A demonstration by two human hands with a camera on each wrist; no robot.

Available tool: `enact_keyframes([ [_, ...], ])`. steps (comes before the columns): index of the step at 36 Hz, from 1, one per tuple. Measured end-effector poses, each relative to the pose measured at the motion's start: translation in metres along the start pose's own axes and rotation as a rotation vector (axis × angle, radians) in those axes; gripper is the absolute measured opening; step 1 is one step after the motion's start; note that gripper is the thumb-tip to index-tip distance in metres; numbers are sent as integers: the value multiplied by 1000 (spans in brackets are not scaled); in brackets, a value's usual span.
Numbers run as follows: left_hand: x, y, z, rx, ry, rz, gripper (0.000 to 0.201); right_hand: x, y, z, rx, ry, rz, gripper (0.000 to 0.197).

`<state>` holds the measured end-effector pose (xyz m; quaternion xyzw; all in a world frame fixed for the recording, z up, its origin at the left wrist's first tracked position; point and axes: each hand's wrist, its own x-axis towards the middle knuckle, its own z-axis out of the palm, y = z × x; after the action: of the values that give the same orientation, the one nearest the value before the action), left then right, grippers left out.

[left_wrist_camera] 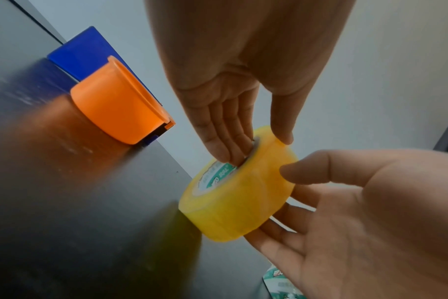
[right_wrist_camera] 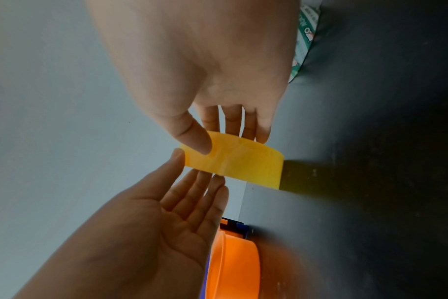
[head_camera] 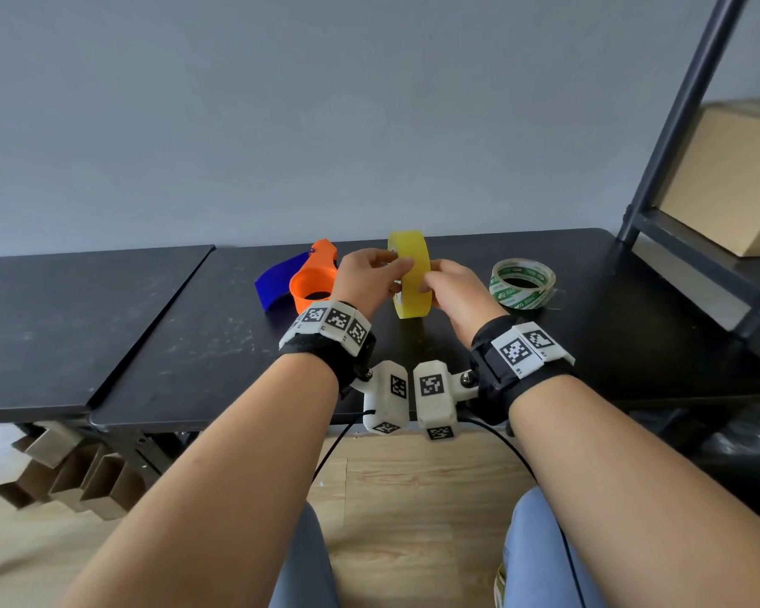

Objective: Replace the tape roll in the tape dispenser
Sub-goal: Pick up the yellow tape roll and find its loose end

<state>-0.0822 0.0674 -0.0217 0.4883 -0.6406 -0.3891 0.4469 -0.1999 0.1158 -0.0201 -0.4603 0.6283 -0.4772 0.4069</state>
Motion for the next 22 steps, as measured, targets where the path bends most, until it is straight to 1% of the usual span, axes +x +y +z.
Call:
enact_keyframes([
  [6,0,7,-2,-52,37,-19,43,-4,-2,-2,12,-26,-9,28],
  [10,1,8,-3,-67,37,-36,41,-7,-5,-3,11,-33,-5,33],
  [17,1,8,-2,-52,58,-47,38,-10,-7,-1,18,-2,25,18],
  [22,-1,7,-1,-34,26,-40,33,-5,-5,0,39,-5,44,21],
])
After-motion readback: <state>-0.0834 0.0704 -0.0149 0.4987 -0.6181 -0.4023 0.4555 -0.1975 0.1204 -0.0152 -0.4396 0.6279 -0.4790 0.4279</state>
